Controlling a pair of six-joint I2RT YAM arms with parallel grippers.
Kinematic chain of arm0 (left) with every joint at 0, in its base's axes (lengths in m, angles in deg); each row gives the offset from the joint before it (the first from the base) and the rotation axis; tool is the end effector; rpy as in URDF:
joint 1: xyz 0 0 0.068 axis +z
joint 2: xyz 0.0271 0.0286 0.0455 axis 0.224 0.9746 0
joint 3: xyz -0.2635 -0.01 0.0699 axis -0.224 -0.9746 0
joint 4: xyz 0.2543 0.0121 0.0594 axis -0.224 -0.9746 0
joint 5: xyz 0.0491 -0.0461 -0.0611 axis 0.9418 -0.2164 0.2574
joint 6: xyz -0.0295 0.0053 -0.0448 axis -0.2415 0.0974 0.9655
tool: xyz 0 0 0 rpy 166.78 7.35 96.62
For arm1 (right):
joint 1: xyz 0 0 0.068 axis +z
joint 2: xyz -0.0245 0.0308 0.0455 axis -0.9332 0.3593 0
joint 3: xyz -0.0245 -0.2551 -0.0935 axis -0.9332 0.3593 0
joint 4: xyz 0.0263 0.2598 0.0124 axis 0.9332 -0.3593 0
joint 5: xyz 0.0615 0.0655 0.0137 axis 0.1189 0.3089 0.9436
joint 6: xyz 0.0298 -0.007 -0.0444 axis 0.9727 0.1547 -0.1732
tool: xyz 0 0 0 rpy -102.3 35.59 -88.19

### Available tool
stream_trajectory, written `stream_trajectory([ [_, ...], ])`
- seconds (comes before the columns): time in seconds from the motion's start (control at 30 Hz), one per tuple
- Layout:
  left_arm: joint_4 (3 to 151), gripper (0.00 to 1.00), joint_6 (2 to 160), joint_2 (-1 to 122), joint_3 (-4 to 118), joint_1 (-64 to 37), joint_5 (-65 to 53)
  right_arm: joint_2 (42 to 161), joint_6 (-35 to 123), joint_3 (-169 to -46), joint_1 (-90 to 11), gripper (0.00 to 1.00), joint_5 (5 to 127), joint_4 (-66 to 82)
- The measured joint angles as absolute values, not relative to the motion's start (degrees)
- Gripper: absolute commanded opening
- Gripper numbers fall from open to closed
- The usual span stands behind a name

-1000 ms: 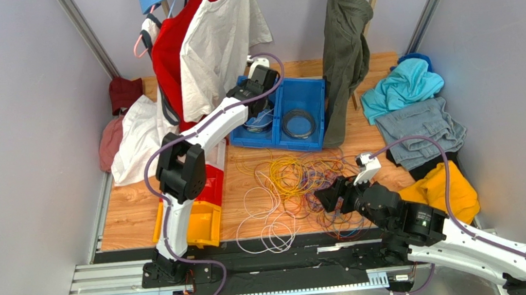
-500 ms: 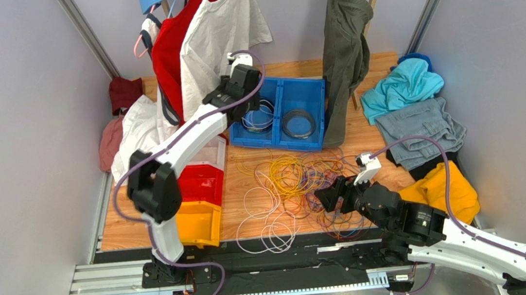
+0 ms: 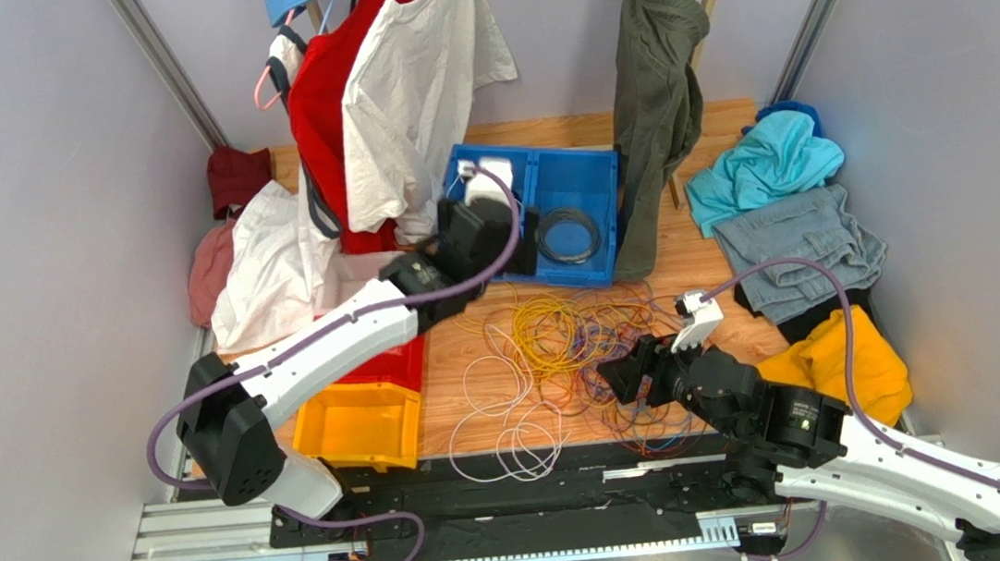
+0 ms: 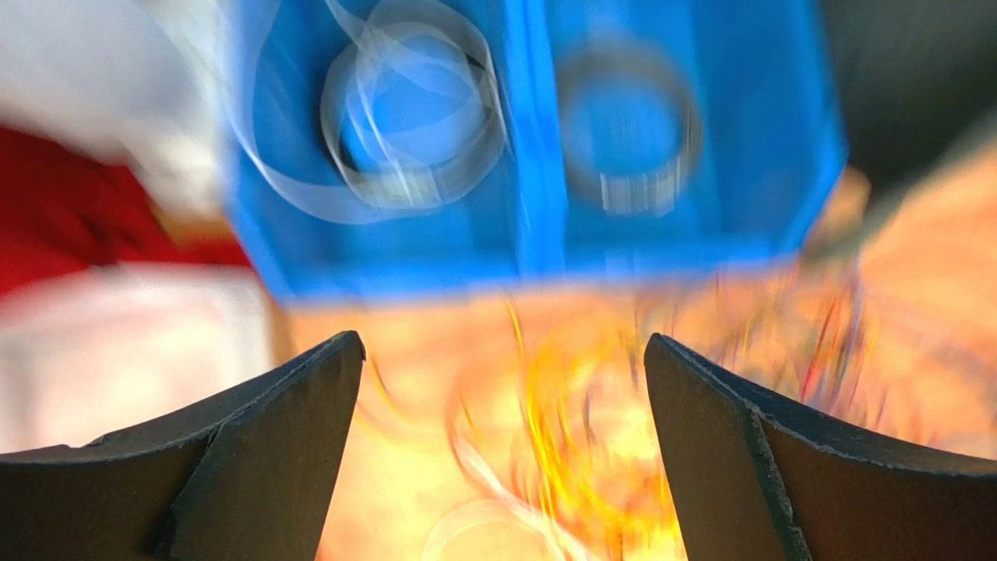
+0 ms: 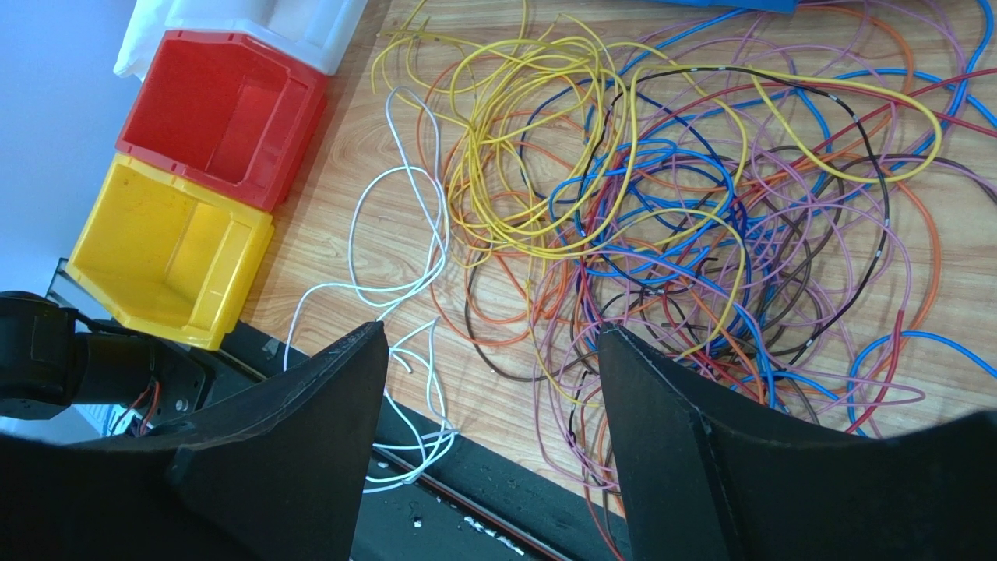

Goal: Untangle the cables

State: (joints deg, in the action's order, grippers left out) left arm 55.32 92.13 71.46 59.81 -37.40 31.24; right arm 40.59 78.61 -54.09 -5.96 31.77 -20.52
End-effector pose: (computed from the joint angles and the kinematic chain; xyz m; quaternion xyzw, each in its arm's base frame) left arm 0.2348 -0.2563 0.3310 0.0821 0.8494 -0.1077 0.5101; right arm 0.0634 0.0894 0.2270 -0.0348 0.8349 0.2856 0.4692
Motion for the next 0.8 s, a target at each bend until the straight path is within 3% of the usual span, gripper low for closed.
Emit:
stream_trajectory([
  [0.2,58.56,0.93,100.92,67.59,38.69,-46.30,28.93,40.37,79.17,-54.09,-5.96,0.70,32.07,-20.67],
  [0.4,66.75,0.91,109.09,56.18,21.34,-46.43,28.12,40.46,79.37,-54.05,-5.96,0.70,32.22,-20.72],
  [0.67,78.38,0.86,111.21,59.40,20.53,-46.32,25.98,42.99,79.59,-54.00,-5.96,0.70,32.88,-20.17],
  [0.8,81.29,0.74,111.93,64.91,21.23,-46.32,24.62,43.02,79.77,-54.00,-5.96,0.70,32.99,-20.26],
])
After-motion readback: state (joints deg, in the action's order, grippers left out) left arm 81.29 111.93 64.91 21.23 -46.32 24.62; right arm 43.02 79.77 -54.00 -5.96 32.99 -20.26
